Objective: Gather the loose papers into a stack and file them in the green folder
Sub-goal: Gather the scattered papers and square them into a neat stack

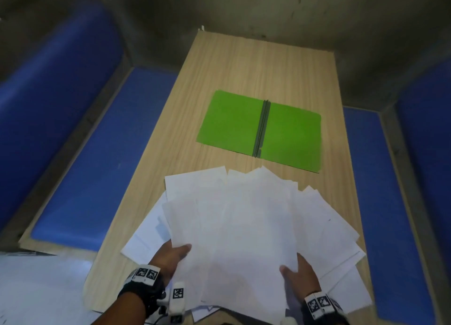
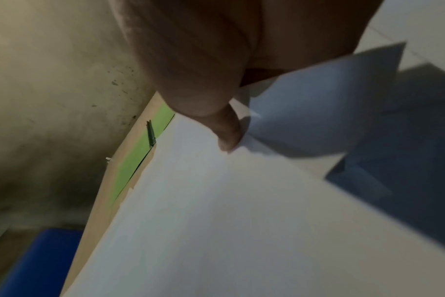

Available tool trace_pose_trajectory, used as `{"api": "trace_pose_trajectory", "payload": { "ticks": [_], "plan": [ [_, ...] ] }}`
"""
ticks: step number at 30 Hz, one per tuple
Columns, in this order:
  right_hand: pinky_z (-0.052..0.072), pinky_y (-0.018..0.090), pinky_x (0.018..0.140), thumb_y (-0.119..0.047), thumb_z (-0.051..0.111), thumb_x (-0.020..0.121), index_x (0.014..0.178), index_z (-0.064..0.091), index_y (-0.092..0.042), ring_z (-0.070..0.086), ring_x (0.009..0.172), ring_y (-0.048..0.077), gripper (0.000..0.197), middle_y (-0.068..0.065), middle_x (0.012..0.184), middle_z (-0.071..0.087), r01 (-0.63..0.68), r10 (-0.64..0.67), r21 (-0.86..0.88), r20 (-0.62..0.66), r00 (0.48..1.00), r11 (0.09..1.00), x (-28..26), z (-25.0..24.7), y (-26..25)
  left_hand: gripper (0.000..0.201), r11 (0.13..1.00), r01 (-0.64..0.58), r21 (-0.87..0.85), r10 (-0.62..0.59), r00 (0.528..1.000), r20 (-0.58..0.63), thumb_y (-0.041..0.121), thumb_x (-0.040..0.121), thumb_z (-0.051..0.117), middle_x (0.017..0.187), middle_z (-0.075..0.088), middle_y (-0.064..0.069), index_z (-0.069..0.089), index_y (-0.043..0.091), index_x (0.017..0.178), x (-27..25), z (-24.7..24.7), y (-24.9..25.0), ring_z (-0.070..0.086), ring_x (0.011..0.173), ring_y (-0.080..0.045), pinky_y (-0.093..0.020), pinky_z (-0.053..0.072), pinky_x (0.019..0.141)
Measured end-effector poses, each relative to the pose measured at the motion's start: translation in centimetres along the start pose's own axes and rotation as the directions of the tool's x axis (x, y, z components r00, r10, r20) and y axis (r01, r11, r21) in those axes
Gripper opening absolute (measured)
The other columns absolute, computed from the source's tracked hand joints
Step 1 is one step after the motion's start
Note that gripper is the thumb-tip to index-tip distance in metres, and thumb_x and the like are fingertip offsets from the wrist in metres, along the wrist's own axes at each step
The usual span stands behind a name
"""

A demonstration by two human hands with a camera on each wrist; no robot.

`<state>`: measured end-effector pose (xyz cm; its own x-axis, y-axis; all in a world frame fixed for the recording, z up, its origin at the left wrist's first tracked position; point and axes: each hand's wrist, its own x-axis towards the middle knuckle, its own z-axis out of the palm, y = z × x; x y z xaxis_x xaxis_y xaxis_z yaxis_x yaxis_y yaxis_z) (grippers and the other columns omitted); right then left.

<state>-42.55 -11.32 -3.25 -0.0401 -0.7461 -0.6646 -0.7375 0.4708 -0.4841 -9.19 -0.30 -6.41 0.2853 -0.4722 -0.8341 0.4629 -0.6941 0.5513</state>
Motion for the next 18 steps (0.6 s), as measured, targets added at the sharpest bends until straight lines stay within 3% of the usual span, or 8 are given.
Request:
{"api": "trace_pose_trajectory", "payload": {
  "ticks": [2,4,6,8,10,12,15,18],
  "plan": [
    [0.044,0.033,0.094,-0.024,0.068,0.083,0.125,0.046,-0.009,0.056,0.111,0.031,0.049,0.015,0.129,0.057,-0.112,0.115,0.042,-0.084,0.990,0.993,0.0,-0.4,0.2,0.053,0.991,-0.062,0.115,0.063,0.998,-0.009,0.019,0.063,0.078,0.106,0.077,-0.013,0.068,0.012,0.115,0.2,-0.3,-0.2,0.072,0.101,-0.036,-0.058,0.052,0.097],
    [0.043,0.031,0.086,-0.032,0.075,0.075,0.117,0.043,-0.012,0.056,0.103,0.031,0.056,0.015,0.129,0.055,-0.192,0.201,0.082,-0.133,0.970,0.978,-0.5,-1.0,0.1,0.052,0.987,-0.084,0.137,0.085,0.996,-0.004,0.008,0.060,0.074,0.104,0.076,-0.015,0.067,0.011,0.111,-0.2,-0.1,0.1,0.070,0.101,-0.036,-0.053,0.053,0.096],
    [0.042,0.030,0.079,-0.034,0.083,0.063,0.111,0.041,-0.013,0.055,0.093,0.028,0.066,0.015,0.123,0.056,-0.208,0.218,0.086,-0.137,0.966,0.974,-1.1,-1.4,0.0,0.053,0.985,-0.083,0.151,0.086,0.996,-0.015,-0.001,0.054,0.072,0.101,0.074,-0.020,0.066,0.011,0.105,-0.6,0.1,0.2,0.069,0.099,-0.039,-0.050,0.055,0.092],
    [0.045,0.031,0.080,-0.026,0.087,0.056,0.111,0.040,-0.013,0.056,0.094,0.028,0.073,0.017,0.121,0.056,-0.208,0.220,0.100,-0.136,0.966,0.973,-1.5,-1.3,0.1,0.056,0.982,-0.091,0.167,0.094,0.996,-0.007,-0.006,0.052,0.076,0.099,0.074,-0.019,0.066,0.013,0.104,-0.8,0.4,-0.2,0.069,0.099,-0.041,-0.050,0.057,0.088],
    [0.047,0.033,0.086,-0.013,0.086,0.056,0.116,0.040,-0.011,0.058,0.098,0.029,0.076,0.019,0.123,0.056,-0.204,0.223,0.136,-0.140,0.965,0.969,-1.7,-0.9,0.3,0.049,0.993,-0.068,0.100,0.067,0.998,0.020,-0.004,0.067,0.083,0.101,0.077,-0.012,0.065,0.017,0.108,-1.2,0.7,-0.6,0.072,0.099,-0.035,-0.044,0.059,0.082],
    [0.046,0.031,0.087,-0.001,0.080,0.063,0.123,0.040,-0.007,0.056,0.094,0.026,0.073,0.018,0.122,0.056,-0.217,0.244,0.201,-0.117,0.963,0.955,-1.8,-0.6,0.7,0.032,1.000,-0.019,-0.012,0.020,0.998,0.052,0.018,0.085,0.078,0.106,0.079,-0.006,0.063,0.023,0.113,-1.3,0.9,-0.9,0.074,0.101,-0.033,-0.047,0.060,0.084],
    [0.046,0.028,0.082,-0.005,0.076,0.067,0.114,0.052,-0.008,0.058,0.091,0.023,0.053,0.012,0.114,0.062,-0.250,0.277,0.195,-0.128,0.952,0.949,-2.4,-0.6,1.3,0.035,1.000,0.003,-0.020,-0.003,1.000,-0.029,0.031,0.090,0.070,0.111,0.077,-0.007,0.063,0.021,0.123,-1.1,0.3,-1.3,0.072,0.101,-0.037,-0.059,0.056,0.089],
    [0.045,0.031,0.071,-0.012,0.071,0.072,0.077,0.063,-0.009,0.057,0.073,0.024,0.010,0.007,0.077,0.064,-0.226,0.232,0.066,-0.097,0.968,0.972,-2.9,-1.9,1.3,0.033,0.998,-0.046,0.042,0.050,0.994,-0.101,0.023,0.088,0.069,0.114,0.075,-0.008,0.063,0.018,0.121,-1.1,-0.7,-1.1,0.070,0.102,-0.036,-0.059,0.053,0.094]
  ]
}}
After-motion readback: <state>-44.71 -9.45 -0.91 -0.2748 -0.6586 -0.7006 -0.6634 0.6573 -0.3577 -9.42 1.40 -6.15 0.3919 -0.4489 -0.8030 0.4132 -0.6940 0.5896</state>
